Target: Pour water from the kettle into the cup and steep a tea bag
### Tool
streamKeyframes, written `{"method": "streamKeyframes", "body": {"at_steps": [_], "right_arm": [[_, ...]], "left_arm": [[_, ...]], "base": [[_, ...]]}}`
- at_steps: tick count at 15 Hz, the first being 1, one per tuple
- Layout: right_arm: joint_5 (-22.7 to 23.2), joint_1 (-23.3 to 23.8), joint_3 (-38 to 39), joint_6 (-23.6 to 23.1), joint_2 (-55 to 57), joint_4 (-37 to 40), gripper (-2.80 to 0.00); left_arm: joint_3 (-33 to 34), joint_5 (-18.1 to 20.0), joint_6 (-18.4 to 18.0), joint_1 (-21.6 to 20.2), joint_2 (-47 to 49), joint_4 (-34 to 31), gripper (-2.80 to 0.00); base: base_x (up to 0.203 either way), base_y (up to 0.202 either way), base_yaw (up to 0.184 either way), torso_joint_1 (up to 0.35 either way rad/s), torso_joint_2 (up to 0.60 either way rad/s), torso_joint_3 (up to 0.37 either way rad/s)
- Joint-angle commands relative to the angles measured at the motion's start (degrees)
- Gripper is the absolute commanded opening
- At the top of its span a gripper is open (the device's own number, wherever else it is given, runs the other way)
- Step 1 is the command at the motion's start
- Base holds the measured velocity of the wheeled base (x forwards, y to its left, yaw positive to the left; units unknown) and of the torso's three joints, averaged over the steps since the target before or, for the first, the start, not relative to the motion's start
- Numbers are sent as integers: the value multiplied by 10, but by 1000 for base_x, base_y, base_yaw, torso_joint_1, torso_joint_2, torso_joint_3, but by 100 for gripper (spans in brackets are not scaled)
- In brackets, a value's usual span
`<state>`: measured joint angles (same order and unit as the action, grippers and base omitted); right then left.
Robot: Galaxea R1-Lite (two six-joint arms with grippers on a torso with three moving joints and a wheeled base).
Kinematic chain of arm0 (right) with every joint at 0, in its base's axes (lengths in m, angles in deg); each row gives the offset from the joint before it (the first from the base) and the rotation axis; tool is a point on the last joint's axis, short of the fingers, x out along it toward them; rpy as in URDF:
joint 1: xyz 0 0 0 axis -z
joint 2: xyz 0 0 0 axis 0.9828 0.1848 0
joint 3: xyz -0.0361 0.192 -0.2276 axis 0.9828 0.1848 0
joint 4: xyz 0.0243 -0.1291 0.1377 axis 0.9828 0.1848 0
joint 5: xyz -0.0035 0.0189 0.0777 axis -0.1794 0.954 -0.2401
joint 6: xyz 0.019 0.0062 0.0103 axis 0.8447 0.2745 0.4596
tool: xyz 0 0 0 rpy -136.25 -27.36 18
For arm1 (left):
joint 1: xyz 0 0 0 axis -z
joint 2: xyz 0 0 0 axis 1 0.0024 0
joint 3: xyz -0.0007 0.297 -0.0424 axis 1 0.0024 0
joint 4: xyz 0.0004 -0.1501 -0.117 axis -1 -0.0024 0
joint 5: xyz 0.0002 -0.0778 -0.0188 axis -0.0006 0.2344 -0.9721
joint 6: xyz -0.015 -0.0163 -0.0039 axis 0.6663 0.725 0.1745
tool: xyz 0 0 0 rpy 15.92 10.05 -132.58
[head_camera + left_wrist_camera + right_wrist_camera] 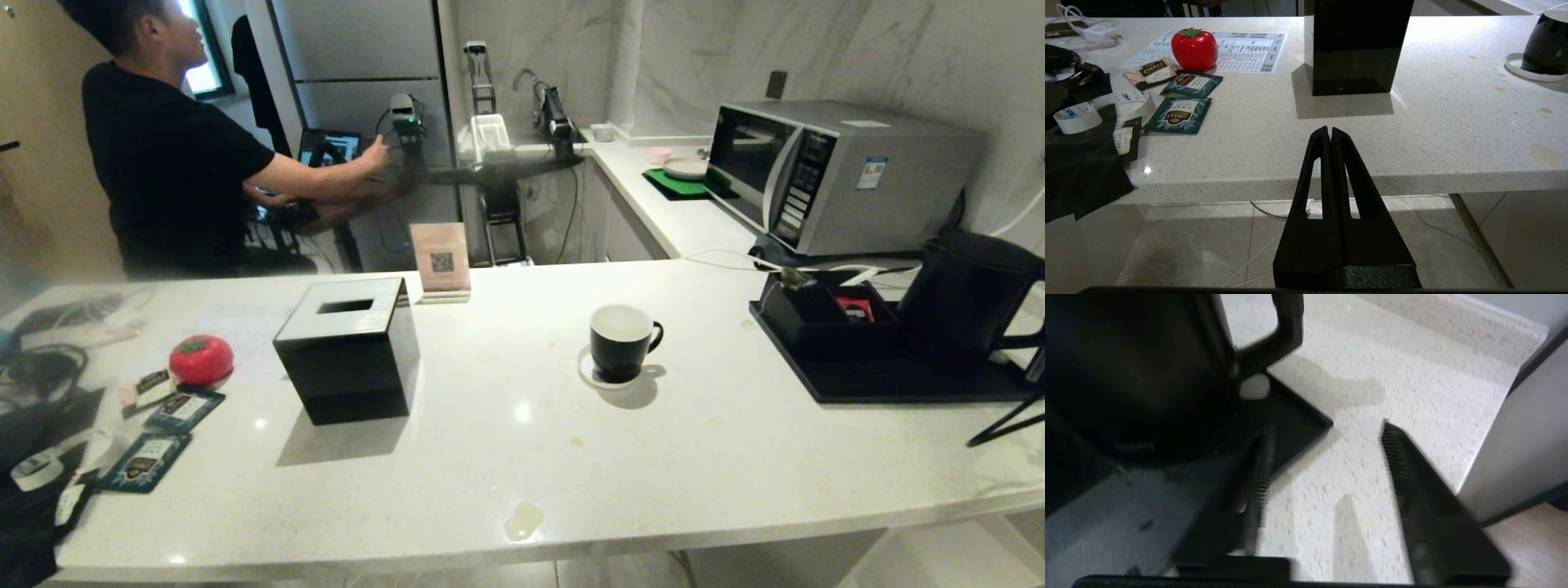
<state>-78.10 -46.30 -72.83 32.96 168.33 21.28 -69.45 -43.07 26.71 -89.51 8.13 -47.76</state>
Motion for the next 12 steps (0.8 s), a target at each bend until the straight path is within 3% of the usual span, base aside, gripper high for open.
{"method": "streamKeyframes", "body": {"at_steps": [1,12], "right_arm": [[-1,0,21,-1,-12,-4,-280],[1,0,111,0,-65,-25,-280]], "left_arm": [[0,-1,0,0,1,0,-280],[0,-1,-1,0,1,0,-280]], "base": [[0,0,0,0,0,0],[0,0,0,0,0,0]]}}
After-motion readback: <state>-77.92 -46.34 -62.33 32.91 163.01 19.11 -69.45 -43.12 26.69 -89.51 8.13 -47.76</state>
